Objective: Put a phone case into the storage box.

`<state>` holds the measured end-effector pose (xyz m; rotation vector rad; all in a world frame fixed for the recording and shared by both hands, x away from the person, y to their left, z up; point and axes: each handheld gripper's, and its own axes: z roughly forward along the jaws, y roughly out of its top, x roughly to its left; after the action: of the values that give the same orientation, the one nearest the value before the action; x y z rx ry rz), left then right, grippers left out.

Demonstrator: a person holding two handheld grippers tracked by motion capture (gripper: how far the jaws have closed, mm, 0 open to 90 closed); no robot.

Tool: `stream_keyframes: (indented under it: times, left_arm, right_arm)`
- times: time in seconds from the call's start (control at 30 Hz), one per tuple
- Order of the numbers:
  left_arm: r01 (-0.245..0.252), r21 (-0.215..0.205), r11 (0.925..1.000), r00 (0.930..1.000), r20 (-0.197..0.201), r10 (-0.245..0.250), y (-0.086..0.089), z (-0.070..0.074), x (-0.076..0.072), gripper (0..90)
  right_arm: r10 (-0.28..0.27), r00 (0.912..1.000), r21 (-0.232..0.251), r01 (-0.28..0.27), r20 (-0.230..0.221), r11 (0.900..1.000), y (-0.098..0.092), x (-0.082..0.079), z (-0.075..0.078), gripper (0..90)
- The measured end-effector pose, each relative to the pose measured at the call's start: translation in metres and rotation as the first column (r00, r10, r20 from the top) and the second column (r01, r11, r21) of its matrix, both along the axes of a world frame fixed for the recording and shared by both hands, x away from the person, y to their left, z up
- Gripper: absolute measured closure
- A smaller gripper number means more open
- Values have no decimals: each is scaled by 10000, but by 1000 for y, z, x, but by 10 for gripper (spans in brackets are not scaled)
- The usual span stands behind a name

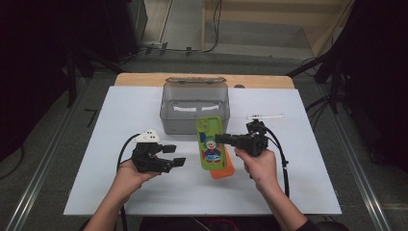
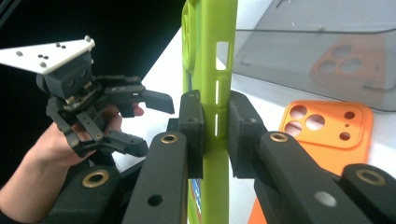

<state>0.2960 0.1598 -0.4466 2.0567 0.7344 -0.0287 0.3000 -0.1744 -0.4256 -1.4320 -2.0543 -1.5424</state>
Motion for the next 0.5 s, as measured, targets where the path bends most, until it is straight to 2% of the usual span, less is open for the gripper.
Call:
stream_keyframes:
  times: [0.17,0.5]
  left_arm:
    - [-91,-103,9999,9999,-94,90,5,-2,-1,331]
    - [-146,-16,9999,9998,-164,146,10,-6,-3,331]
  right_arm:
    - [-119,9998,-135,116,-169,9998,-3,5,12,759]
    - [-222,9991,-383,208,-353,9990,-5,23,38,759]
